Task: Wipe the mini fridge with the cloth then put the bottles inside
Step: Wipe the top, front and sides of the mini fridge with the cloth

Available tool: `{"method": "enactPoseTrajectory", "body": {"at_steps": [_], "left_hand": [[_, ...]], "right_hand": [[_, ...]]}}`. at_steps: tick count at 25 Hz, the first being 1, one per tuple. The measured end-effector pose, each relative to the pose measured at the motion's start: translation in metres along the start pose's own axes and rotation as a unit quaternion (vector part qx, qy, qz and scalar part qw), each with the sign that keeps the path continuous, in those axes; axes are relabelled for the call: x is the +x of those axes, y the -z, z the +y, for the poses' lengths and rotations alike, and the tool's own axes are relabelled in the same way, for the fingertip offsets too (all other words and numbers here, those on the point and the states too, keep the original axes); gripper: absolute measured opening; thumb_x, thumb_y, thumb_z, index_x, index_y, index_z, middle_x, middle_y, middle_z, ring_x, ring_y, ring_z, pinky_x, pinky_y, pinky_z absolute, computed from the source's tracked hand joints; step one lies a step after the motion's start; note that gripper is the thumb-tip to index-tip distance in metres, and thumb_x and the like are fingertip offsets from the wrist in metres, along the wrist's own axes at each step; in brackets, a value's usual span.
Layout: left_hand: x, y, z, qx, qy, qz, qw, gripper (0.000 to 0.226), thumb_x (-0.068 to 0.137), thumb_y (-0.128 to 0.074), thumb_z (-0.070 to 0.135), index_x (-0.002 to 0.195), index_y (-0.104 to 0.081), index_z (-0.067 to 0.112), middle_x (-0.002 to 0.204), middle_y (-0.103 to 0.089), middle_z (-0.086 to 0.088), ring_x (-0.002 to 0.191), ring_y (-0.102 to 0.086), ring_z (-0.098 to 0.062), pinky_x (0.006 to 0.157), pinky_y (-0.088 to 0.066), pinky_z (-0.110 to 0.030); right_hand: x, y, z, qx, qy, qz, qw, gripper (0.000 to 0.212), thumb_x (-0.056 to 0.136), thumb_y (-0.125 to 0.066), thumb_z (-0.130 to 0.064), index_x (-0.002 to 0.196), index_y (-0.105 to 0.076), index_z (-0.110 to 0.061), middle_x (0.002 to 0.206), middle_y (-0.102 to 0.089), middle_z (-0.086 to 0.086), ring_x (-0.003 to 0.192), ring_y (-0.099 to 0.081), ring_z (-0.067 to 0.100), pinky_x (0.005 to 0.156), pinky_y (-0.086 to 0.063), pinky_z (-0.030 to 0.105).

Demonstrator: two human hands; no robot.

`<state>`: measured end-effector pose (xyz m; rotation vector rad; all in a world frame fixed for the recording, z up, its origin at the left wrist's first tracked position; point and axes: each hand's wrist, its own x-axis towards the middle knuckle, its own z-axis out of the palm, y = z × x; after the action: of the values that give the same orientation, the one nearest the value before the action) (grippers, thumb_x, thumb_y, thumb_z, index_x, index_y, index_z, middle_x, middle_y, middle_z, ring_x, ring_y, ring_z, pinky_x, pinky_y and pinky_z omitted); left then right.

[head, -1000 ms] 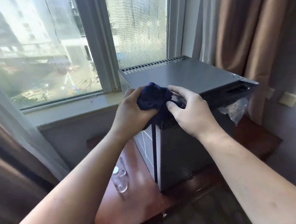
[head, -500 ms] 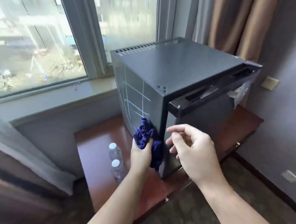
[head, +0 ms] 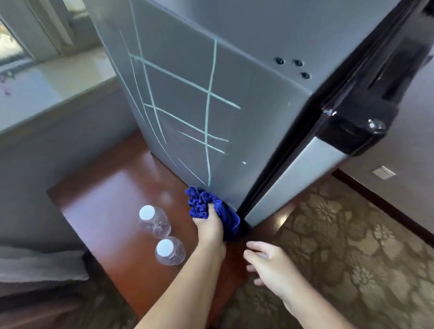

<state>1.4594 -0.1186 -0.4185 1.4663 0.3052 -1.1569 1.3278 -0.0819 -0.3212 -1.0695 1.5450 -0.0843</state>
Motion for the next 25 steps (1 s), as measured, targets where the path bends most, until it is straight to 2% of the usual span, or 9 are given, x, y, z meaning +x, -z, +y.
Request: {"method": "enactPoseTrajectory", "body": {"at_steps": [4, 7, 9, 12, 14, 16, 19, 22, 25], "left_hand": [[-0.014, 0.002, -0.008, -0.011, 0.077, -0.038, 0.996, 0.039, 0.103, -0.054, 0.042, 0.139, -0.044, 0.030, 0.132, -0.065, -0.002, 0.113, -0.068, -0.028, 0.084, -0.060, -0.050], [-0.048, 0.005, -0.010, -0.021, 0.121, -0.070, 0.990, 0.037, 0.102, -0.055, 0.041, 0.137, -0.050, 0.028, 0.128, -0.069, -0.010, 0.097, -0.071, -0.027, 0.060, -0.061, -0.040], [-0.074, 0.003, -0.002, -0.036, 0.111, -0.087, 0.989, 0.036, 0.102, -0.057, 0.040, 0.134, -0.052, 0.026, 0.123, -0.070, -0.011, 0.089, -0.071, -0.026, 0.054, -0.060, -0.038], [-0.107, -0.005, 0.021, -0.058, 0.060, -0.113, 0.990, 0.015, 0.102, -0.057, 0.036, 0.115, -0.057, 0.029, 0.097, -0.070, -0.007, 0.078, -0.069, -0.024, 0.057, -0.060, -0.039], [-0.116, -0.007, 0.032, -0.068, 0.018, -0.120, 0.990, 0.015, 0.101, -0.059, 0.036, 0.115, -0.059, 0.030, 0.094, -0.071, -0.007, 0.077, -0.069, -0.024, 0.058, -0.060, -0.037], [-0.107, -0.007, 0.028, -0.065, 0.014, -0.104, 0.992, 0.025, 0.099, -0.061, 0.037, 0.122, -0.059, 0.027, 0.102, -0.074, -0.009, 0.084, -0.073, -0.026, 0.059, -0.061, -0.037], [-0.068, -0.007, -0.001, -0.074, 0.049, -0.053, 0.995, 0.045, 0.095, -0.060, 0.046, 0.134, -0.057, 0.023, 0.120, -0.073, -0.009, 0.103, -0.074, -0.030, 0.066, -0.063, -0.043], [-0.025, -0.010, -0.047, -0.077, 0.075, -0.009, 0.994, 0.056, 0.093, -0.057, 0.051, 0.142, -0.051, 0.025, 0.133, -0.067, -0.010, 0.110, -0.069, -0.029, 0.066, -0.061, -0.042], [-0.017, -0.010, -0.070, -0.075, 0.084, 0.006, 0.994, 0.054, 0.096, -0.054, 0.050, 0.144, -0.045, 0.028, 0.139, -0.062, -0.012, 0.110, -0.067, -0.029, 0.074, -0.061, -0.048]], "right_hand": [[-0.003, 0.009, 0.021, -0.008, -0.033, 0.032, 0.999, 0.036, 0.100, -0.057, -0.023, 0.135, -0.060, -0.020, 0.109, -0.071, -0.003, 0.101, -0.071, 0.015, 0.085, -0.060, 0.036], [-0.013, 0.015, 0.030, 0.008, -0.032, 0.043, 0.999, 0.033, 0.100, -0.057, -0.022, 0.132, -0.061, -0.020, 0.110, -0.073, -0.003, 0.097, -0.071, 0.013, 0.081, -0.060, 0.036], [-0.026, 0.019, 0.026, 0.011, 0.014, 0.062, 0.998, 0.023, 0.099, -0.058, -0.018, 0.120, -0.065, -0.024, 0.100, -0.075, -0.007, 0.090, -0.072, 0.007, 0.076, -0.057, 0.029], [-0.045, 0.027, 0.012, 0.018, 0.127, 0.092, 0.987, 0.019, 0.097, -0.061, -0.010, 0.098, -0.070, -0.027, 0.076, -0.076, -0.008, 0.070, -0.070, -0.003, 0.071, -0.054, 0.025], [-0.056, 0.031, 0.003, 0.045, 0.176, 0.097, 0.979, 0.022, 0.096, -0.061, -0.010, 0.098, -0.072, -0.029, 0.077, -0.078, -0.006, 0.069, -0.069, -0.001, 0.070, -0.055, 0.029], [-0.062, 0.035, 0.000, 0.063, 0.198, 0.081, 0.975, 0.021, 0.097, -0.061, -0.013, 0.105, -0.072, -0.030, 0.087, -0.079, -0.003, 0.074, -0.071, 0.001, 0.072, -0.056, 0.030], [-0.055, 0.034, 0.012, 0.060, 0.193, 0.045, 0.978, 0.026, 0.098, -0.059, -0.015, 0.112, -0.068, -0.034, 0.094, -0.079, -0.005, 0.081, -0.074, 0.005, 0.073, -0.057, 0.023], [-0.036, 0.033, 0.042, 0.034, 0.156, 0.033, 0.987, 0.026, 0.098, -0.059, -0.016, 0.111, -0.068, -0.037, 0.096, -0.079, -0.007, 0.083, -0.074, 0.004, 0.070, -0.054, 0.017], [-0.025, 0.033, 0.078, -0.024, 0.103, 0.005, 0.994, 0.022, 0.095, -0.062, -0.024, 0.104, -0.071, -0.043, 0.099, -0.078, -0.011, 0.087, -0.073, 0.008, 0.079, -0.058, 0.027]]}}
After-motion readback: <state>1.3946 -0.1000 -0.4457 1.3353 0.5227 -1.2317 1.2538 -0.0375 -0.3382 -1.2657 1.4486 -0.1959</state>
